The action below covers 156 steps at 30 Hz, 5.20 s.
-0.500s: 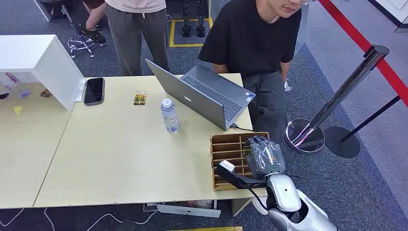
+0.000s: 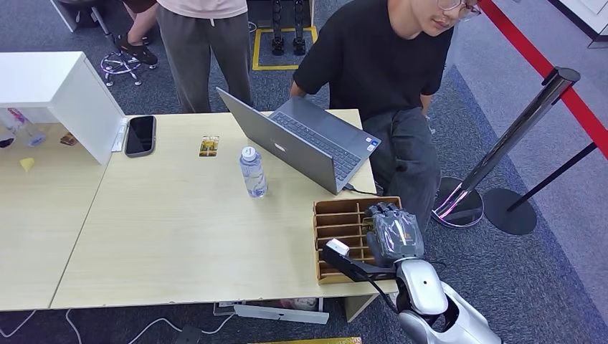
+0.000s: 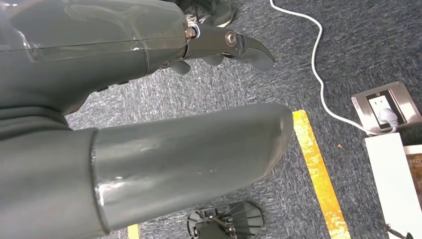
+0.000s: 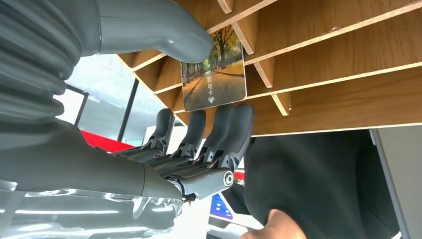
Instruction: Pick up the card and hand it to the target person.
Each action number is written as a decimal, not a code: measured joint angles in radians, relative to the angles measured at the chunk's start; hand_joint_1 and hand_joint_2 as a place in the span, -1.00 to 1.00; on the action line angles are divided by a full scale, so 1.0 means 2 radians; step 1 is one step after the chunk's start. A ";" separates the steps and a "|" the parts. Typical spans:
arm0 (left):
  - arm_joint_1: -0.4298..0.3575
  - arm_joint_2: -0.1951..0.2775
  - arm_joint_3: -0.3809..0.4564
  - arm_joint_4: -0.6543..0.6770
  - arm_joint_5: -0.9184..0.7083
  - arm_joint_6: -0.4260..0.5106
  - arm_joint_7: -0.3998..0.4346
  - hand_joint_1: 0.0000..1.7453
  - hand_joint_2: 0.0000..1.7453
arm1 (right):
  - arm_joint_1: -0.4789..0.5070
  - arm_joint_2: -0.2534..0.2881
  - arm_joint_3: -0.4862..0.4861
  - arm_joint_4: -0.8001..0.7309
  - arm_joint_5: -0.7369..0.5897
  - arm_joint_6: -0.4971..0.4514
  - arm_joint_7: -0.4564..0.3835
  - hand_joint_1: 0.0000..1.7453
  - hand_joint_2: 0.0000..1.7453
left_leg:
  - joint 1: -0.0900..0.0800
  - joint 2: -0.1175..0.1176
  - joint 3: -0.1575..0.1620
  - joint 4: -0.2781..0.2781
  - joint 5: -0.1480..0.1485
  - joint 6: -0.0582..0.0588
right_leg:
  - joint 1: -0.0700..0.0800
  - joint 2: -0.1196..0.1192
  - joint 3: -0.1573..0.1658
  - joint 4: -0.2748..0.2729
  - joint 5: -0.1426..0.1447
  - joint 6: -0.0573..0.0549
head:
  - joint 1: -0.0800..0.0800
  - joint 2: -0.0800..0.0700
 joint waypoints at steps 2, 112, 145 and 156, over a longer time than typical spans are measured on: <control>0.000 0.000 0.000 0.000 0.001 0.000 0.000 -1.00 -1.00 | 0.000 0.000 0.000 0.000 0.000 0.001 0.001 0.55 1.00 | 0.000 0.000 0.000 0.000 0.000 0.000 | 0.000 0.000 0.000 0.000 0.000 0.000 | 0.000 0.000; -0.024 -0.005 -0.017 0.000 -0.023 -0.010 0.020 -1.00 -1.00 | -0.090 -0.095 -0.097 0.063 0.000 -0.064 0.002 0.67 1.00 | 0.000 0.000 0.000 0.000 0.000 0.000 | 0.000 0.000 0.000 0.000 0.000 0.000 | 0.000 0.000; -0.026 -0.005 -0.025 0.000 -0.025 -0.011 0.021 -1.00 -1.00 | -0.085 -0.088 -0.096 0.070 0.001 -0.042 -0.003 -0.94 1.00 | 0.000 0.000 0.000 0.000 0.000 0.000 | 0.000 0.000 0.000 0.000 0.000 0.000 | 0.000 0.000; -0.026 -0.005 -0.025 0.000 -0.025 -0.010 0.022 -1.00 -1.00 | -0.080 -0.088 -0.089 0.082 -0.017 -0.013 0.004 -1.00 1.00 | 0.000 0.000 0.000 0.000 0.000 0.000 | 0.000 0.000 0.000 0.000 0.000 0.000 | 0.000 0.000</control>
